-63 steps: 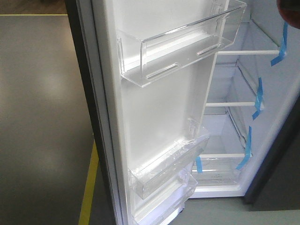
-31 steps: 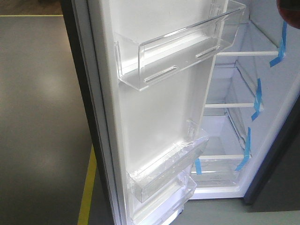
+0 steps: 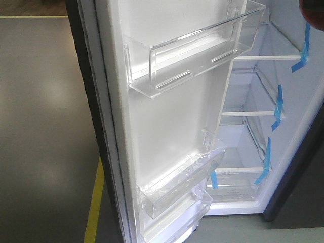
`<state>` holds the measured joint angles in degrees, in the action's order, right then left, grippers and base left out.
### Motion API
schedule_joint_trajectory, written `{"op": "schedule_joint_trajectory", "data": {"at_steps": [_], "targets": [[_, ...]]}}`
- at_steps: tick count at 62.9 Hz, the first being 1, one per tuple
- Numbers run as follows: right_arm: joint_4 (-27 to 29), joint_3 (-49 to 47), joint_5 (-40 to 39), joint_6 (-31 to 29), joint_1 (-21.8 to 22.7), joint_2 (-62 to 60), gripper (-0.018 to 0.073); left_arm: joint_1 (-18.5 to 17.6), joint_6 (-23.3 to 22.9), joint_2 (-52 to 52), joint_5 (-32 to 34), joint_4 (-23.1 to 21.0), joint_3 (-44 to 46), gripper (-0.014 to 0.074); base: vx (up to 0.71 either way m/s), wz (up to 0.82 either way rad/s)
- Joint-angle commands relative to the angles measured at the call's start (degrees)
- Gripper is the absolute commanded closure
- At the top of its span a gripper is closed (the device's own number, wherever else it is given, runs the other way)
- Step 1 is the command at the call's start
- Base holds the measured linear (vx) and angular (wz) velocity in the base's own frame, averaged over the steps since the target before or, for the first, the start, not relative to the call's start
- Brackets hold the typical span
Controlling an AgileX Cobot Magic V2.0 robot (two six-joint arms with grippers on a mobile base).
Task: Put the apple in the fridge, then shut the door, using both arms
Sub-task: 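Position the base close to the open refrigerator door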
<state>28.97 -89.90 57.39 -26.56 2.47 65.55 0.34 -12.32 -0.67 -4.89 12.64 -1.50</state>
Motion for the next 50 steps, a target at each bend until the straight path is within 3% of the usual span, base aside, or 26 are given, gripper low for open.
{"op": "schedule_joint_trajectory", "data": {"at_steps": [1,50], "targets": [[1.7,-1.8,-4.2,-0.6,0.2,-1.0,0.0568,-0.3,-0.1,-0.8,4.4,-0.4,-1.6,0.0603,0.0,0.0],[1.7,-1.8,-4.3,-0.6,0.2,-1.0,0.0568,-0.3,-0.1,-0.8,4.4,-0.4,-1.6,0.0603,0.0,0.0]]}}
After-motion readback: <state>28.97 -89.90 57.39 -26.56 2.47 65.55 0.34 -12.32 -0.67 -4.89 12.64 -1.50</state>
